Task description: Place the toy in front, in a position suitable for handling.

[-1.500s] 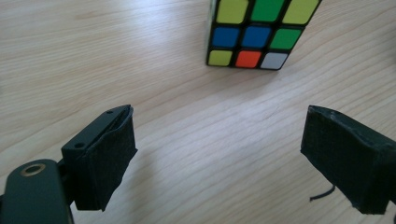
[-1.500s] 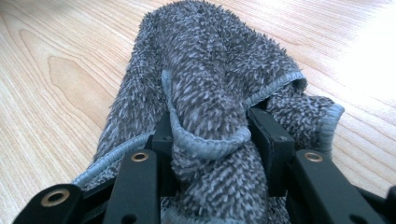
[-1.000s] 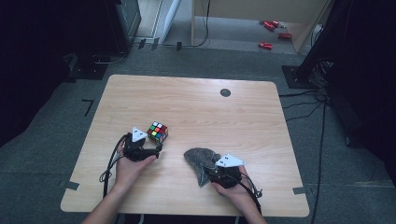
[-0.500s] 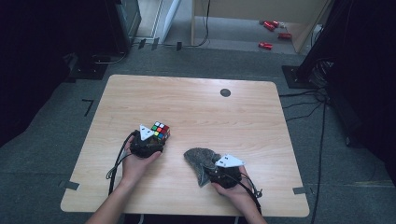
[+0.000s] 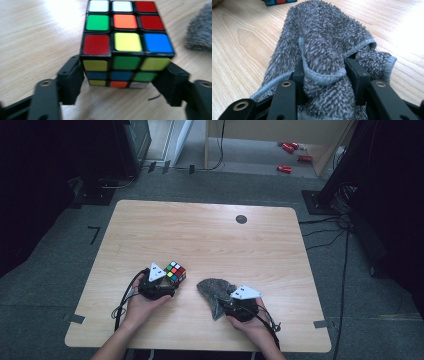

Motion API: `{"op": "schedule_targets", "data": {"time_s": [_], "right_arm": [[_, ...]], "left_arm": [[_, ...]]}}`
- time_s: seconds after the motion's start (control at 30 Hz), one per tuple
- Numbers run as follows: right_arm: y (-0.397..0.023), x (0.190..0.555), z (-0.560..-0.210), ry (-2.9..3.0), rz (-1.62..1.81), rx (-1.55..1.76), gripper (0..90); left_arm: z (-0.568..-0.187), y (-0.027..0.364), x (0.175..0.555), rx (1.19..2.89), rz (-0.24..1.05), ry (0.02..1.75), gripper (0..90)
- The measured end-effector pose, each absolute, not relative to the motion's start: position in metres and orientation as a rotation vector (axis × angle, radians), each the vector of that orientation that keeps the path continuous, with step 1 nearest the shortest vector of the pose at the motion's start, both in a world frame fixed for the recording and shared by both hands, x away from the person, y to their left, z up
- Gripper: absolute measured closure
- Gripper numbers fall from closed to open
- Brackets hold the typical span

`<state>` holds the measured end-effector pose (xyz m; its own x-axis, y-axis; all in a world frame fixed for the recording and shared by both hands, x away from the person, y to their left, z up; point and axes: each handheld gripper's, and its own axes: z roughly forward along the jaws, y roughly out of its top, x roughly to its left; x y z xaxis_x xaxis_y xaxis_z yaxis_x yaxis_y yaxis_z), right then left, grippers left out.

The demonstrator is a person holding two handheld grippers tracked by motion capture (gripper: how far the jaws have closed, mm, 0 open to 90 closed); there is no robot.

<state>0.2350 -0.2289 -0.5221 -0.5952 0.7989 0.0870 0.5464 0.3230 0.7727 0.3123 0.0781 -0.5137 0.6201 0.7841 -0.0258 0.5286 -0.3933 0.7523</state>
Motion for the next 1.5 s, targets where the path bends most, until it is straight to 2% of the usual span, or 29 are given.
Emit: {"op": "schedule_targets", "data": {"time_s": [0.07, 0.17, 0.23, 0.33, 0.43, 0.5, 0.63, 0.67, 0.73, 0.8, 1.0, 1.27, 1.33, 1.4, 1.5], "right_arm": [[-0.229, 0.235, -0.522, 2.283, 1.148, 1.206, 58.9], [-0.229, 0.235, -0.522, 2.283, 1.15, 1.207, 58.9], [-0.229, 0.235, -0.522, 2.284, 1.152, 1.208, 58.9], [-0.229, 0.234, -0.522, 2.278, 1.153, 1.212, 60.3], [-0.229, 0.232, -0.52, 2.251, 1.174, 1.205, 67.9], [-0.23, 0.232, -0.518, 2.241, 1.195, 1.214, 69.5], [-0.23, 0.235, -0.495, 2.196, 1.269, 1.211, 70.5], [-0.228, 0.236, -0.478, 2.167, 1.302, 1.177, 70.6], [-0.227, 0.236, -0.472, 2.154, 1.312, 1.166, 70.7], [-0.22, 0.241, -0.453, 2.116, 1.341, 1.148, 70.8], [-0.205, 0.246, -0.432, 2.095, 1.347, 1.113, 70.5], [-0.178, 0.237, -0.432, 2.152, 1.249, 1.066, 70.5], [-0.166, 0.23, -0.44, 2.207, 1.234, 1.031, 70.3], [-0.16, 0.227, -0.447, 2.198, 1.203, 1.003, 70.2], [-0.162, 0.229, -0.447, 2.187, 1.208, 1.003, 70.2]], "left_arm": [[-0.513, 0.076, 0.314, 2.093, 0.425, 1.033, 22.1], [-0.515, 0.069, 0.316, 2.122, 0.447, 1.04, 21.4], [-0.516, 0.066, 0.318, 2.137, 0.458, 1.056, 24.2], [-0.516, 0.066, 0.316, 2.142, 0.481, 1.031, 34.2], [-0.515, 0.066, 0.314, 2.146, 0.484, 1.005, 34.6], [-0.513, 0.067, 0.312, 2.142, 0.489, 0.979, 34.7], [-0.506, 0.066, 0.308, 2.124, 0.462, 0.945, 34.7], [-0.5, 0.064, 0.307, 2.12, 0.44, 0.917, 34.7], [-0.497, 0.063, 0.305, 2.123, 0.435, 0.897, 34.7], [-0.488, 0.057, 0.301, 2.142, 0.416, 0.828, 34.7], [-0.483, 0.034, 0.291, 2.249, 0.458, 0.705, 34.7], [-0.485, 0.012, 0.278, 2.314, 0.499, 0.622, 34.8], [-0.484, 0.01, 0.274, 2.295, 0.479, 0.62, 34.9], [-0.484, 0.007, 0.27, 2.305, 0.512, 0.597, 35.0], [-0.484, 0.01, 0.27, 2.282, 0.47, 0.591, 35.1]]}}
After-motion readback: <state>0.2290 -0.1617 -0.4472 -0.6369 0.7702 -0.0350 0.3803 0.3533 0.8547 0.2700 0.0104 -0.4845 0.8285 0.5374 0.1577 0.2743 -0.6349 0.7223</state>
